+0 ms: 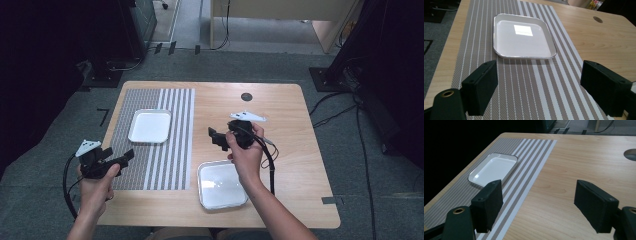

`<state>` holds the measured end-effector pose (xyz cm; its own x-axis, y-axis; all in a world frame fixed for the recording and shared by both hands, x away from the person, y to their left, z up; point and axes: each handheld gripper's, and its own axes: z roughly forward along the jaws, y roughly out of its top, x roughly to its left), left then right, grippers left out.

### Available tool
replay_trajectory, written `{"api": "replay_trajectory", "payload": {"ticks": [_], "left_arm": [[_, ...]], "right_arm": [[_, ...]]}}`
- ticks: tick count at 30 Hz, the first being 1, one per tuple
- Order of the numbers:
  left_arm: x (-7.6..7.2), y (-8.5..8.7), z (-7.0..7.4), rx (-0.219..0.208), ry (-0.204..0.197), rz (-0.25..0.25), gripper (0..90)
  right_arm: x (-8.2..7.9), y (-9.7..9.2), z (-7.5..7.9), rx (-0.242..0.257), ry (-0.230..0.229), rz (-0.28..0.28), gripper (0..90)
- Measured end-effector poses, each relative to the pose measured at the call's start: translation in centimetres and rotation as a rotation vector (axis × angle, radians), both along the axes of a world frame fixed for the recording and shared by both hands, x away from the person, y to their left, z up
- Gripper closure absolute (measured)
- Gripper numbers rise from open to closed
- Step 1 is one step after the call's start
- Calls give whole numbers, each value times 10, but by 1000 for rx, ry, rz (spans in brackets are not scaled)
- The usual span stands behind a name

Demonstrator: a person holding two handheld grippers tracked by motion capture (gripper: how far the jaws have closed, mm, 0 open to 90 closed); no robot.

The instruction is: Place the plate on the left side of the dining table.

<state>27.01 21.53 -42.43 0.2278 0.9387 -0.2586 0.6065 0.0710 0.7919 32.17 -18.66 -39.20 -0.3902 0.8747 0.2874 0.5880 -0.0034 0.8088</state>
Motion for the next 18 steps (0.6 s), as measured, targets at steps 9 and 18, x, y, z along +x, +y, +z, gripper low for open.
{"api": "replay_trajectory", "payload": {"ticks": [9, 18], "left_arm": [[-16, 3, -8, 1, -18, 19, 150], [-33, 6, -17, 4, -25, 35, 150]], "right_arm": [[-22, -26, -1, -22, -41, -28, 228], [-42, -51, -9, -14, -53, -67, 225]]}}
